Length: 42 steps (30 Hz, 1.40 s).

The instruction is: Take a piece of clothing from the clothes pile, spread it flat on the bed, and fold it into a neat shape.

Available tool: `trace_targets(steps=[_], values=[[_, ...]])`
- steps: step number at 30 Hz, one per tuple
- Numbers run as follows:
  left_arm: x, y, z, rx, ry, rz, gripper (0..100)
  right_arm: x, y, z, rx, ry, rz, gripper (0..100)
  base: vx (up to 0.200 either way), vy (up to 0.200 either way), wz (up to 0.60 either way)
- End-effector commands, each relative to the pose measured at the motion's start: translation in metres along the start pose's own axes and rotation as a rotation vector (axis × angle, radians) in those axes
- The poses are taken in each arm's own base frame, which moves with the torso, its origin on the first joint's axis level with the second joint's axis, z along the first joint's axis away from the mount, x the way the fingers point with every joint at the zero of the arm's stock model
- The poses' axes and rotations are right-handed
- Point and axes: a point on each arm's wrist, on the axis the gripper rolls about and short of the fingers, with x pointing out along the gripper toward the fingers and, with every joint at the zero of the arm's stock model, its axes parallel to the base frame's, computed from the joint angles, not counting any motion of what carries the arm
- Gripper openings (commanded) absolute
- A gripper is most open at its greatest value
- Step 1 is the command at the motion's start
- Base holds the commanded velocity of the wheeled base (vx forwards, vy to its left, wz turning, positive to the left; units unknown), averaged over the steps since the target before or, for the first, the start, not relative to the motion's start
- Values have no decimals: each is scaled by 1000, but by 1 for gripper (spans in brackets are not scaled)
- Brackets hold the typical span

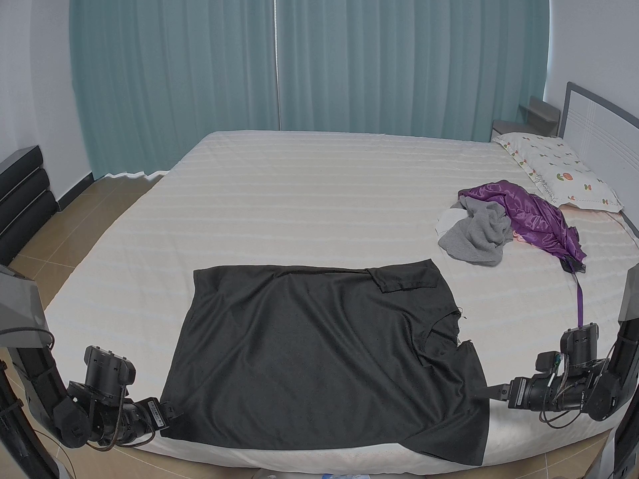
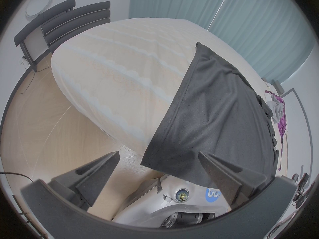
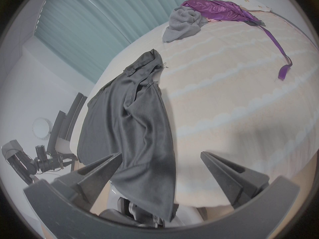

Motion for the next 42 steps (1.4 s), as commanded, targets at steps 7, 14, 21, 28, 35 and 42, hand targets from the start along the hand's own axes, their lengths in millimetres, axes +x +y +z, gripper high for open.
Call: trace_targets(steps=[7, 14, 21, 28, 35, 42], values=[[-2, -4, 8, -62, -44, -67, 100, 44, -8, -9, 102, -18, 57, 0, 0, 0, 0], [-2, -4, 10, -69, -45, -72, 100, 43, -14, -6, 131, -43, 36, 0, 0, 0, 0], [-2, -5, 11, -67, -50, -76, 100, 31, -15, -4, 163, -23, 11, 0, 0, 0, 0], [-2, -6, 10, -64, -50, -79, 100, 24, -14, -8, 158, 30, -16, 0, 0, 0, 0], [-5, -7, 11, -61, -58, -98, 100, 15, -8, -4, 152, 2, 5, 100, 0, 0, 0], [-14, -10, 14, -77, -58, -179, 100, -6, 6, 8, 224, -94, 63, 100, 0, 0, 0]])
